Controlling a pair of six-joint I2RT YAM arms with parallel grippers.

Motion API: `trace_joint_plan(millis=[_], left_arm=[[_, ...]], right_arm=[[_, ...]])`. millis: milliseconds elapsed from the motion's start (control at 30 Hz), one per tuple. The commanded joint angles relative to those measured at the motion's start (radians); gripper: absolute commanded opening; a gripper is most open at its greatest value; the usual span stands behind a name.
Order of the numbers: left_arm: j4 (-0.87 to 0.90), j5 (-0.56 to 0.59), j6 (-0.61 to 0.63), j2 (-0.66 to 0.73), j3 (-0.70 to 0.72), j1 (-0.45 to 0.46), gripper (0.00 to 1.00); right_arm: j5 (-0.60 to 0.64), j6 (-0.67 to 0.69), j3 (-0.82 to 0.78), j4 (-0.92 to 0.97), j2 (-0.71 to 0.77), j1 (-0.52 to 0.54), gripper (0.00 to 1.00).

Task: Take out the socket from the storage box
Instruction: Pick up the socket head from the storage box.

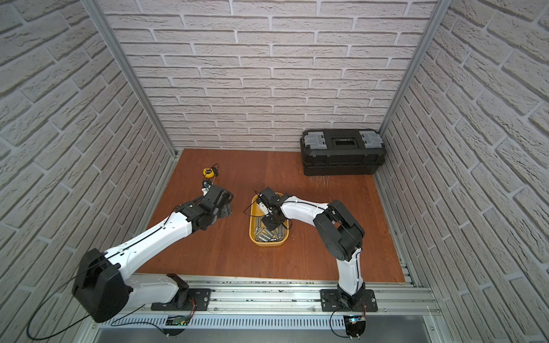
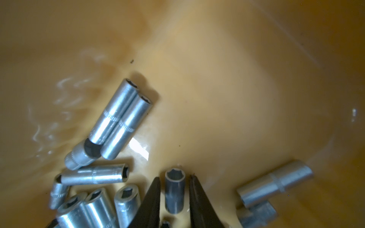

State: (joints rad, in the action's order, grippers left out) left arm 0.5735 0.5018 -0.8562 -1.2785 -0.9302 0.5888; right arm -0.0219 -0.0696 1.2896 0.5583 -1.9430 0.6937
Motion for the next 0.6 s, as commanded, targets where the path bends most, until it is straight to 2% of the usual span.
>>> trace_joint_plan(millis=[0, 400, 567], left_arm=[[0.003, 0.003, 0.013, -0.006, -0.024, -0.009, 0.80], [0.002, 0.005, 0.006, 0.008, -0.002, -0.009, 0.81], [-0.028, -0.017, 0.012, 0.025, 0.013, -0.006, 0.82]], right_arm=[[0.011, 0.006, 0.020, 0.003, -0.026, 0.010, 0.25], [0.005, -0.054, 0.000, -0.060, -0.042, 0.012, 0.15], [-0.029, -0.057, 0.019, -0.057, 0.038, 0.009, 0.14]])
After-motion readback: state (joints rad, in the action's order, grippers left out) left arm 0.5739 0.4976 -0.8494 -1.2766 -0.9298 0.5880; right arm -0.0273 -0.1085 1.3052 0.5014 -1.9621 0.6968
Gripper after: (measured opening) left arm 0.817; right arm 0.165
